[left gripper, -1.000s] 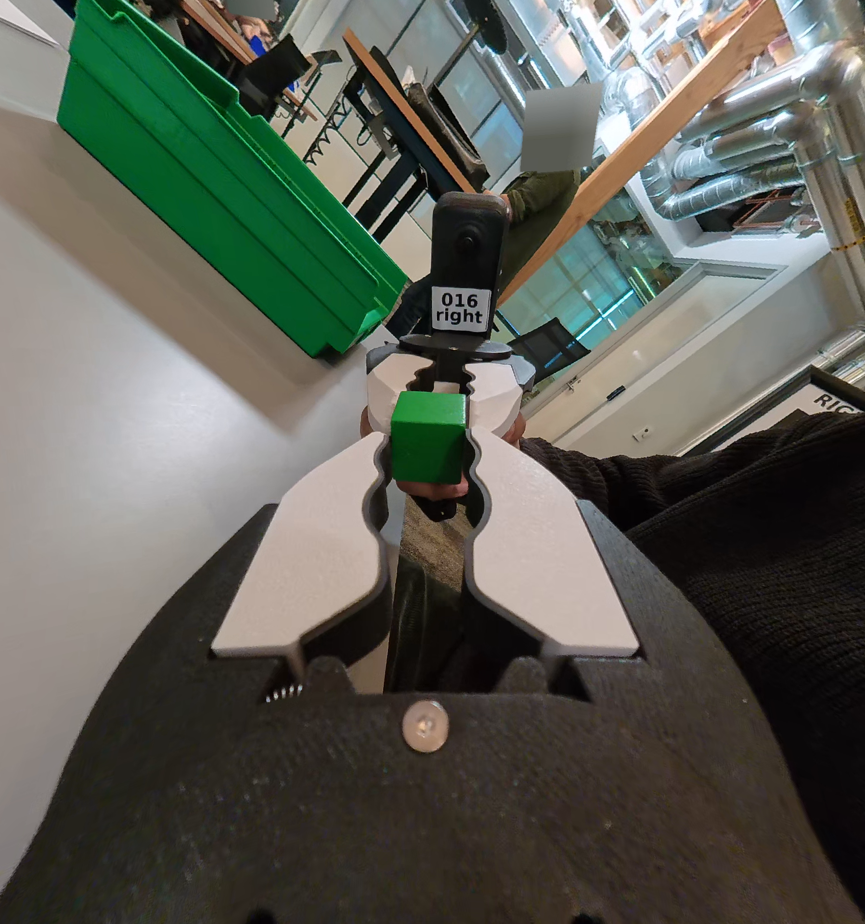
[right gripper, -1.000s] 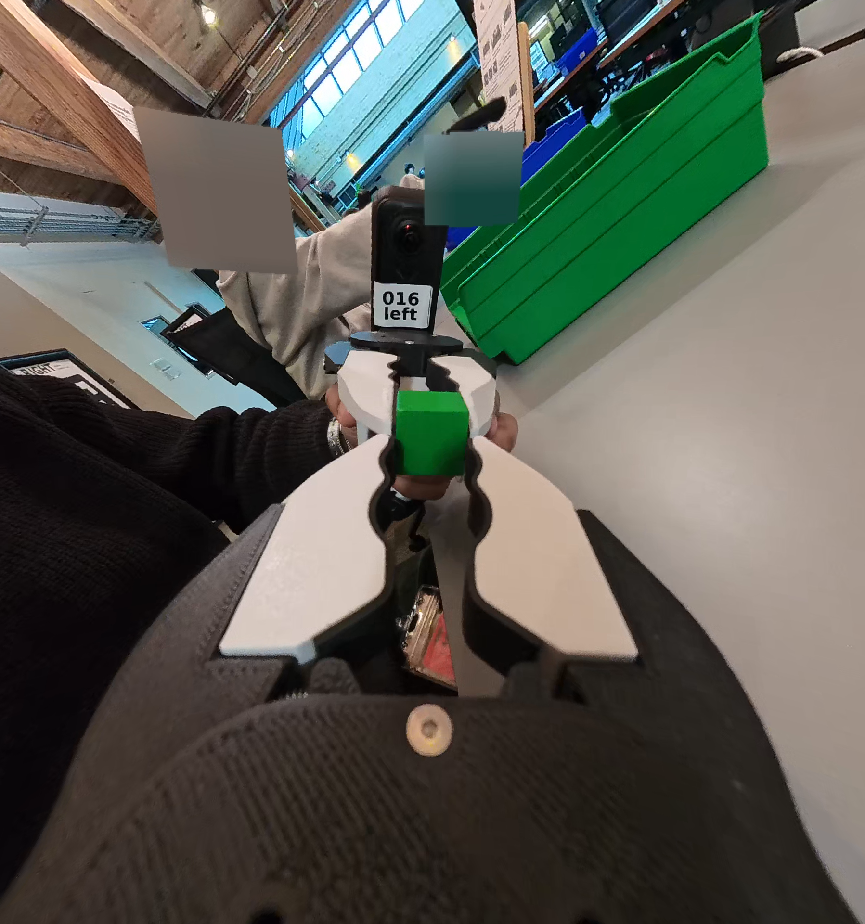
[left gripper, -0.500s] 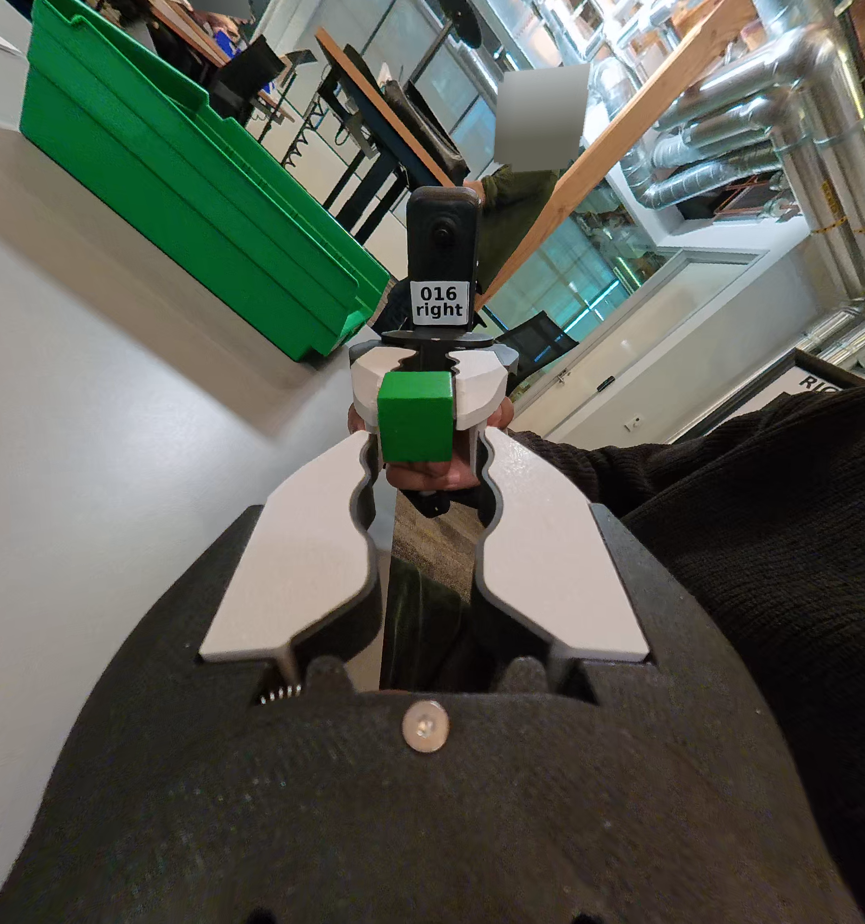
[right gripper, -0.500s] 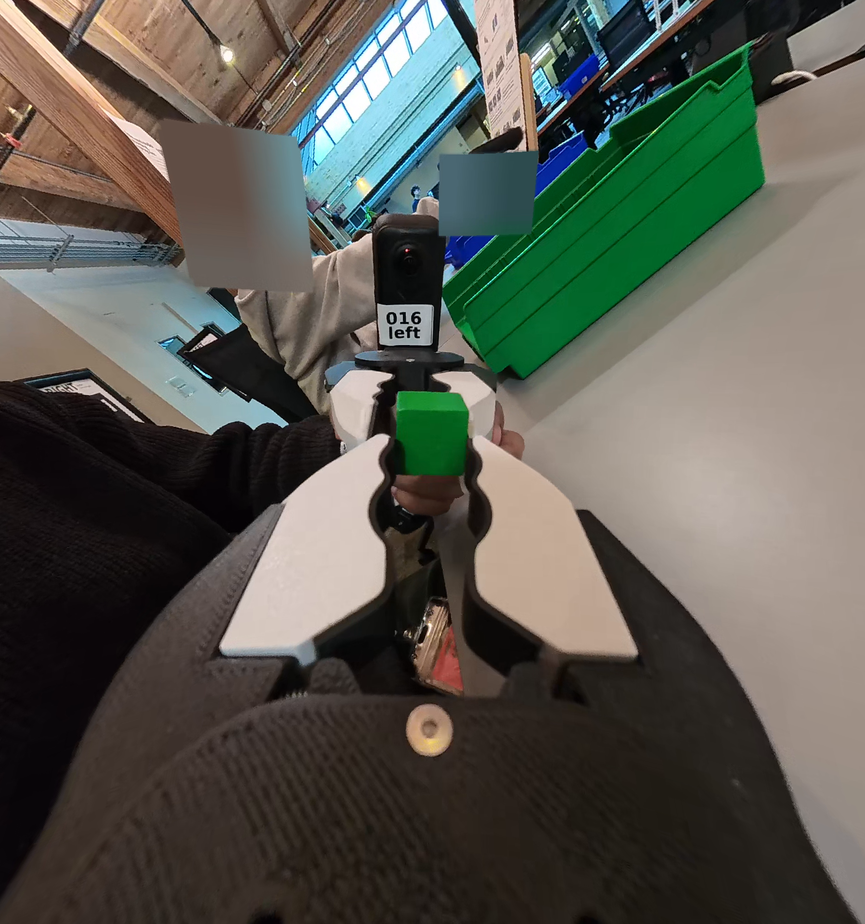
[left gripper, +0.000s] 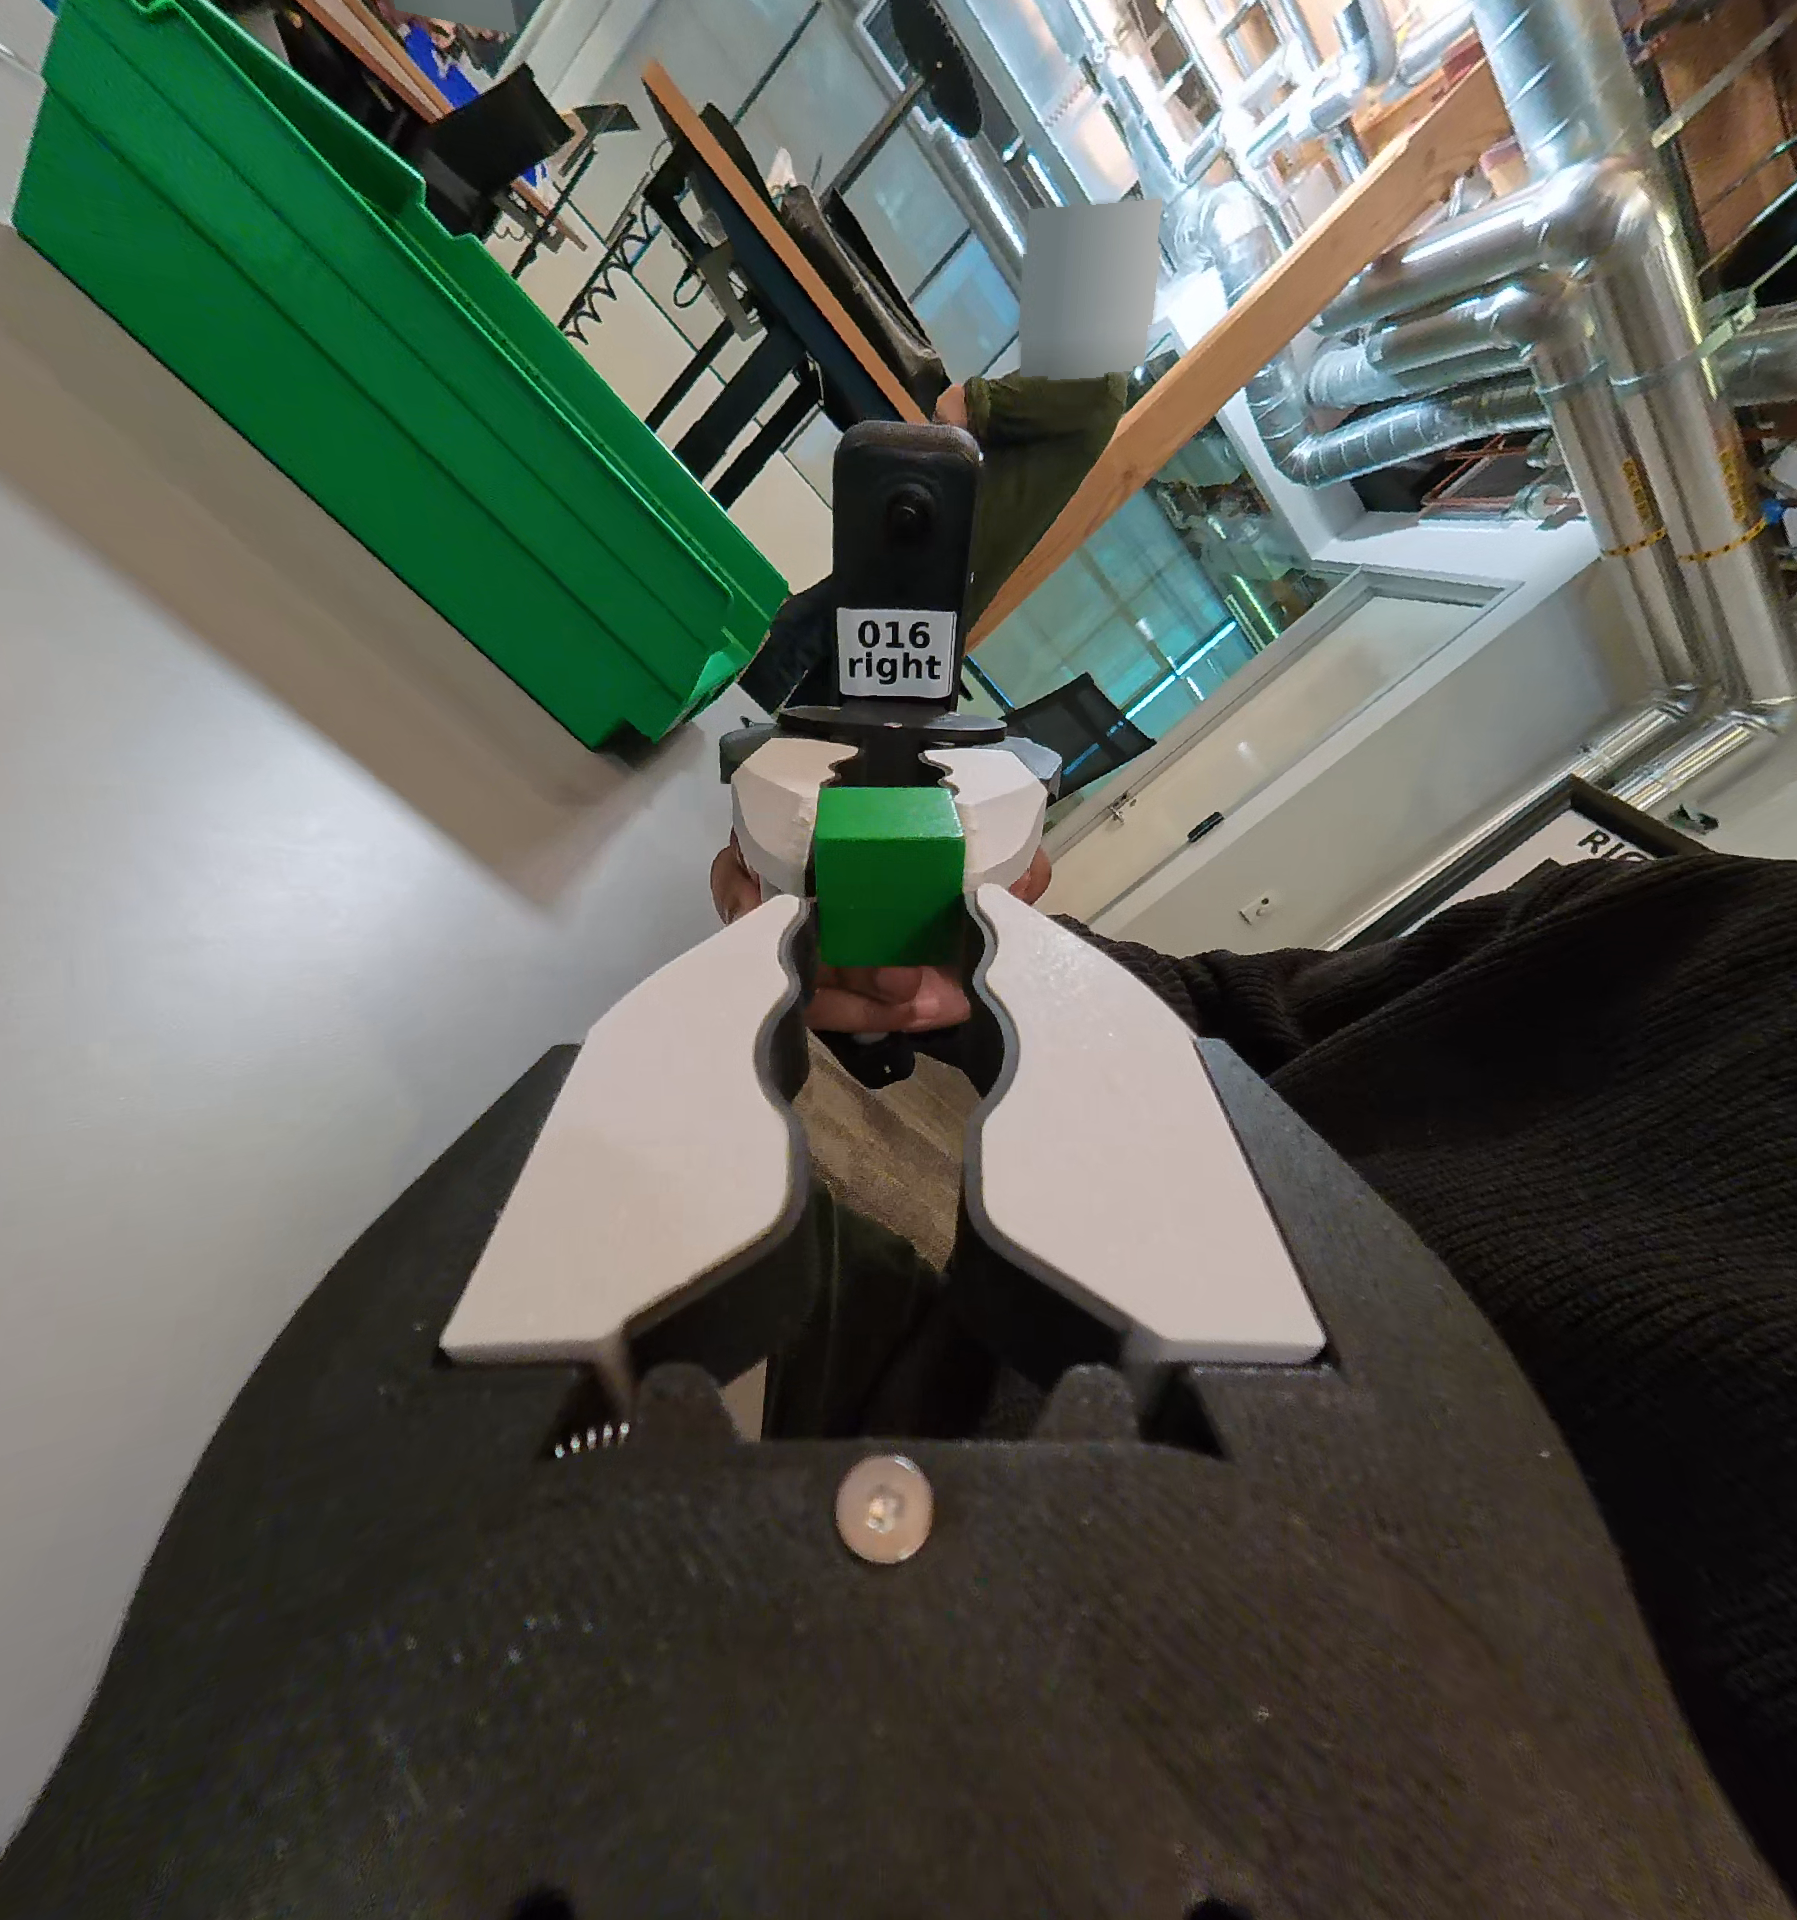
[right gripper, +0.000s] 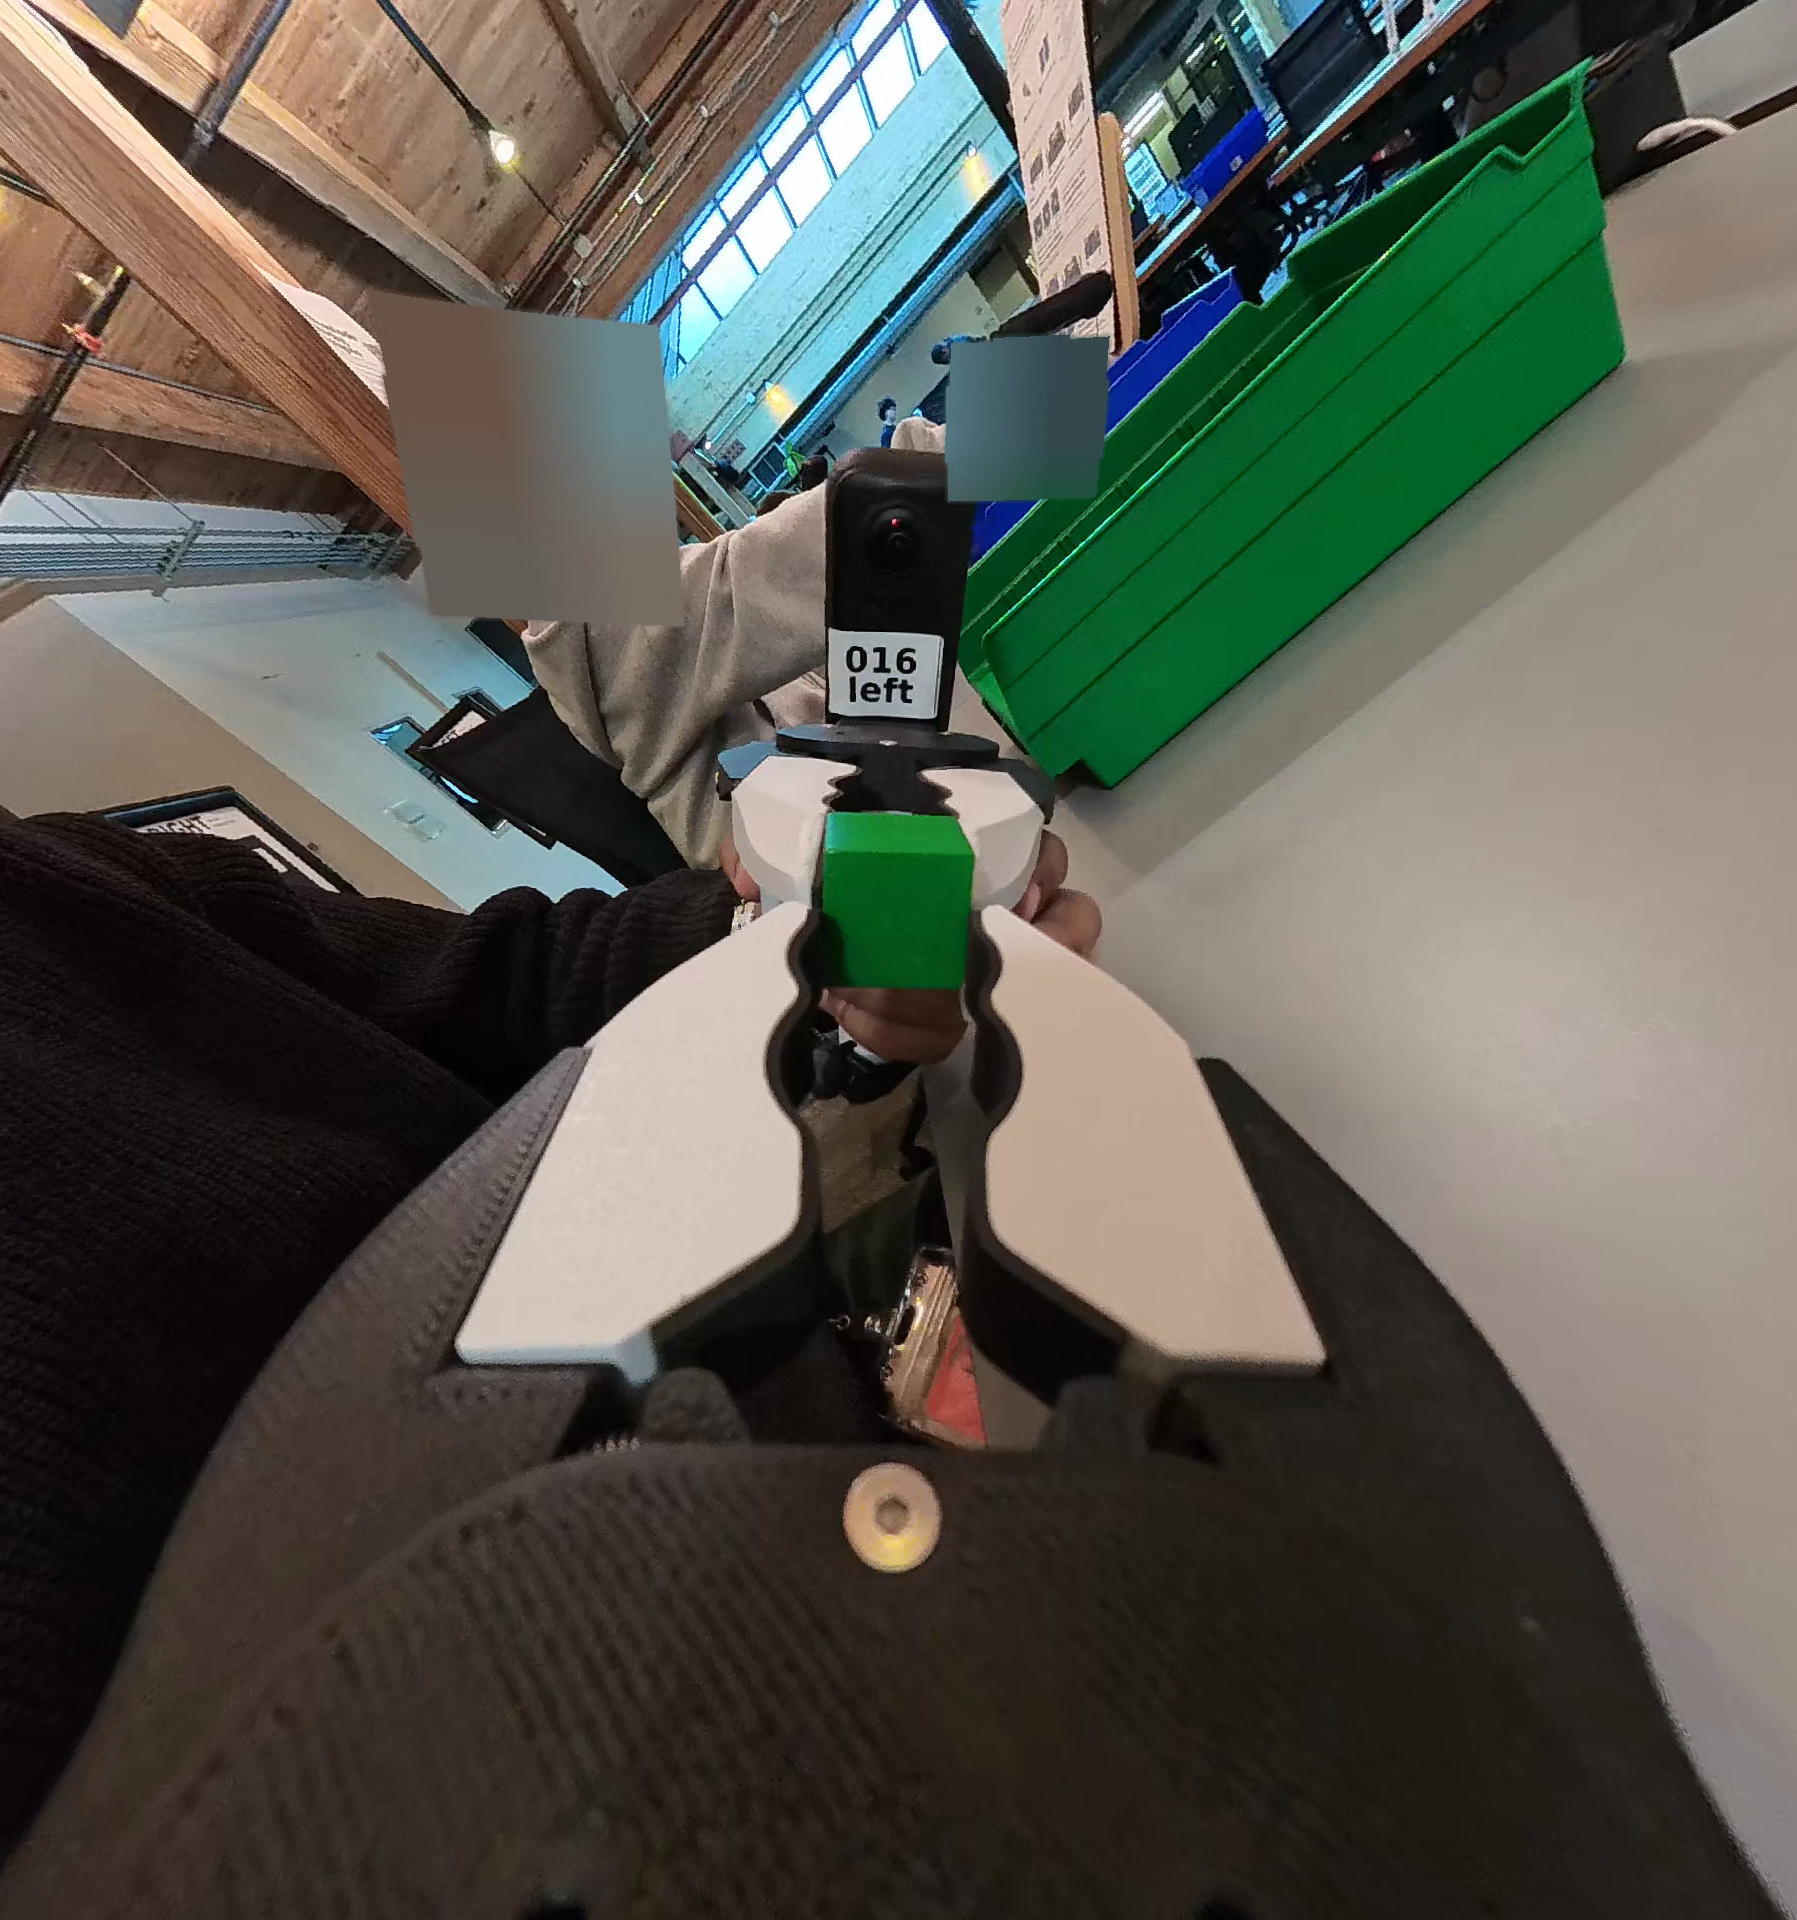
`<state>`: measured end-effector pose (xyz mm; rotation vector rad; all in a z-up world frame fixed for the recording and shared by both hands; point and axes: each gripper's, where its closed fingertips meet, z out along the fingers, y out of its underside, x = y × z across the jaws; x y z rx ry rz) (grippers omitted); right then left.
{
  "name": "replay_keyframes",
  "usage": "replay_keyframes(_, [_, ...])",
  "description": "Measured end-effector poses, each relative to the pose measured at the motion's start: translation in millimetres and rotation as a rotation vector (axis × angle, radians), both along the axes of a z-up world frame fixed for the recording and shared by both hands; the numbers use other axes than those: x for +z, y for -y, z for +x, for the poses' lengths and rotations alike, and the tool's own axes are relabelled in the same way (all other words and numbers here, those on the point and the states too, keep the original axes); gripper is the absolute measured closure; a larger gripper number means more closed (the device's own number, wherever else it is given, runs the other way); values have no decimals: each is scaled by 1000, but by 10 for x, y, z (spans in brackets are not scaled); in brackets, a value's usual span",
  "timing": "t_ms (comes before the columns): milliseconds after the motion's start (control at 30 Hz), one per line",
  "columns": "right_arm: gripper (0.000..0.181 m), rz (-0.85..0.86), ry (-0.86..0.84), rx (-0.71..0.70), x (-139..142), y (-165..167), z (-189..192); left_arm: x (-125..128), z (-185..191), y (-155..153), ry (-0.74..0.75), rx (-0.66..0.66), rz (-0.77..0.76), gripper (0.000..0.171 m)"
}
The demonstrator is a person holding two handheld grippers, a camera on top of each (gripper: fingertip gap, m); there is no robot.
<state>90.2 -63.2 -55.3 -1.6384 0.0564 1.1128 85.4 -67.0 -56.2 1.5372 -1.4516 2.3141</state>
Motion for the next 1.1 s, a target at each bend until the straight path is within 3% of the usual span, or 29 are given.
replay_keyframes(400, [147,-10,0,-35,-35,-35,38,-14,10,-23,0,18,26,145])
replay_keyframes(533, [155,0,-55,-25,7,-18,62,-18,12,-27,-2,19,26,145])
replay_keyframes(1100, [155,-26,-124,25,-2,5,38,-24,5,-1,-2,8,28,146])
